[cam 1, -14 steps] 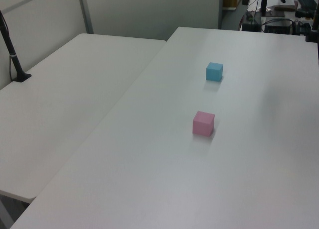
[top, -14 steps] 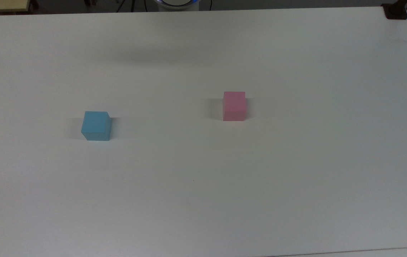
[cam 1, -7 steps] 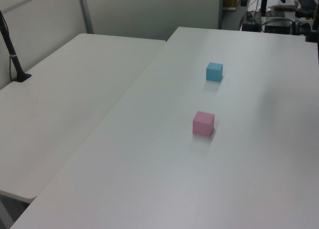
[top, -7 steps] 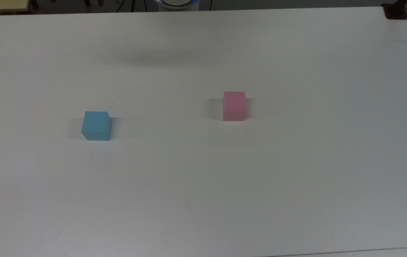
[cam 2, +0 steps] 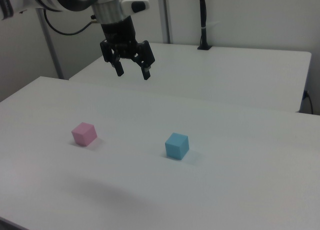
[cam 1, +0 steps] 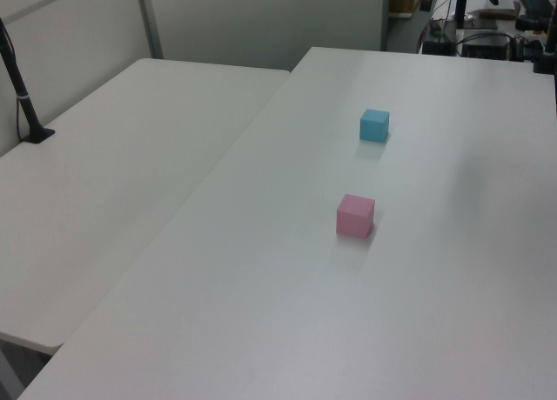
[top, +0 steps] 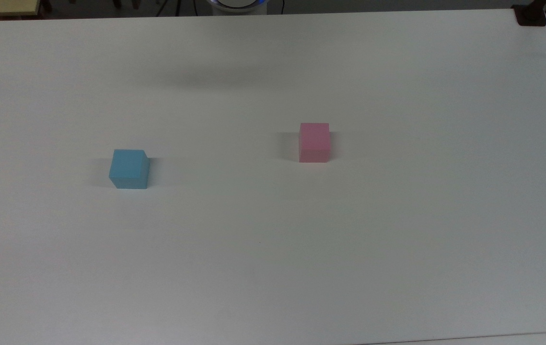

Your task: Put blue cube on pink cube

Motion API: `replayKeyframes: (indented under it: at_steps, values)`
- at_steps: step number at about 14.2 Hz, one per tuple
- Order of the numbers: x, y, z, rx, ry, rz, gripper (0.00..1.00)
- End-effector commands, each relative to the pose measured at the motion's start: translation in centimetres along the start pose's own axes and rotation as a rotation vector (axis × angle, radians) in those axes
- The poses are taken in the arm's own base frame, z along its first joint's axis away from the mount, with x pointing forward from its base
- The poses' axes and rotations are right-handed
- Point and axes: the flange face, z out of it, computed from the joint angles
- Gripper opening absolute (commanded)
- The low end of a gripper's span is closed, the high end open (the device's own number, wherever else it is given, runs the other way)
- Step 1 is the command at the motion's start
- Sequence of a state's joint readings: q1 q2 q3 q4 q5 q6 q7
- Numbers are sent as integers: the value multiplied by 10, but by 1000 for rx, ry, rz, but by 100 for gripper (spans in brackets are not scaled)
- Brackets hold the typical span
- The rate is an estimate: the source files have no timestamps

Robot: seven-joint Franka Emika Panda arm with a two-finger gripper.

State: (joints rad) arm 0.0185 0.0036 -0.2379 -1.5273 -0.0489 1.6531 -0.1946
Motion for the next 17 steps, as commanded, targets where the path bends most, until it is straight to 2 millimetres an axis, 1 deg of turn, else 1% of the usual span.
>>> replayKeyframes:
  at_steps: [1,6,13,17]
  values:
    - [-4,-5,0,23,-15,-28,100]
    - [-2,-13,7,23,-30,-21,100]
    - [-2,-13,8,23,-29,-10,100]
    - [-3,-16,13,27,-43,-11,100]
